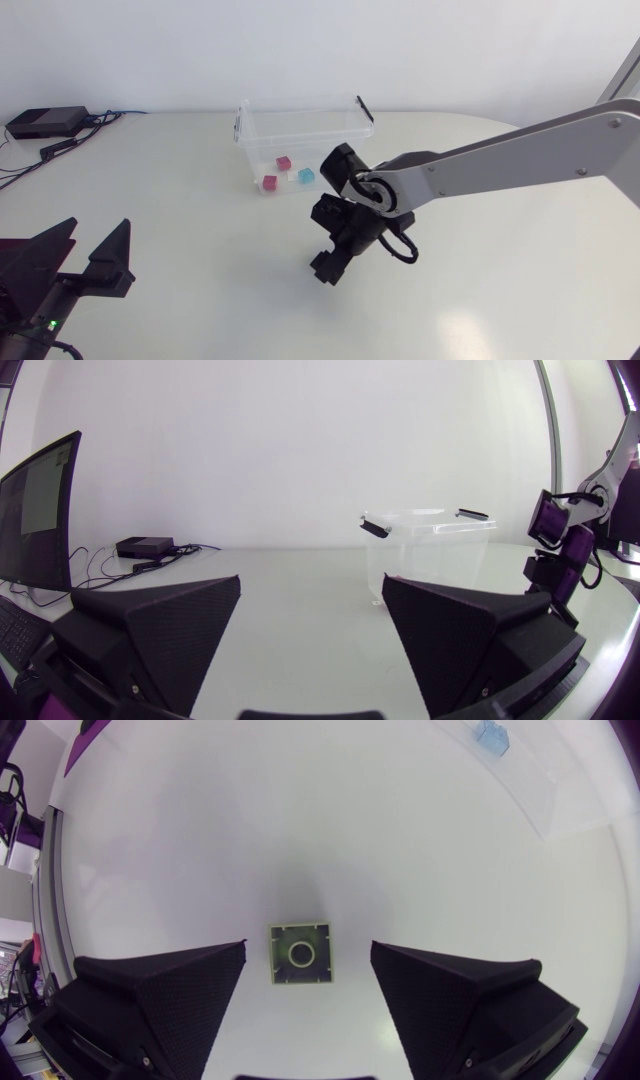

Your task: Place the duplo bricks in the container

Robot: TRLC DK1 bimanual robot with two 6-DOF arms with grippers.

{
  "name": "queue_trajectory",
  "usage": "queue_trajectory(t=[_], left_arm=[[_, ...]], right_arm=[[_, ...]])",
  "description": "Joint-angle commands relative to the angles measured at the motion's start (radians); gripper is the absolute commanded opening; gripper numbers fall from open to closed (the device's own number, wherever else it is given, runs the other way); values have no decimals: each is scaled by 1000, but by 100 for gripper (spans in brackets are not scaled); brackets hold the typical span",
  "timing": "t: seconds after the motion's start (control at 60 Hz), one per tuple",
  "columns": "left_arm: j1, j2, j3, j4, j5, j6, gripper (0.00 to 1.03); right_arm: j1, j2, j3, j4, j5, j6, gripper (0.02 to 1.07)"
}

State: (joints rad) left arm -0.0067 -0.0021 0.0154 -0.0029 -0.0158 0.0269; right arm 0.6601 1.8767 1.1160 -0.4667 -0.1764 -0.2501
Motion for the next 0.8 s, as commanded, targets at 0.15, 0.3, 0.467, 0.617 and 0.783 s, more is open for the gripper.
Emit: queue_trajectory(t=[0.15,0.3,0.467,0.617,0.783], left_arm=[[8,-12,-14,-2,-6,11,99],[8,-12,-14,-2,-6,11,99],[8,-12,-14,-2,-6,11,99],[8,-12,-15,-2,-6,11,99],[8,-12,-14,-2,-6,11,99]], right_arm=[[7,50,41,-78,-8,23,84],[4,73,57,-82,-20,23,70],[15,142,44,-41,-9,40,46],[15,130,30,-33,-14,45,41],[16,91,33,-52,-14,66,38]])
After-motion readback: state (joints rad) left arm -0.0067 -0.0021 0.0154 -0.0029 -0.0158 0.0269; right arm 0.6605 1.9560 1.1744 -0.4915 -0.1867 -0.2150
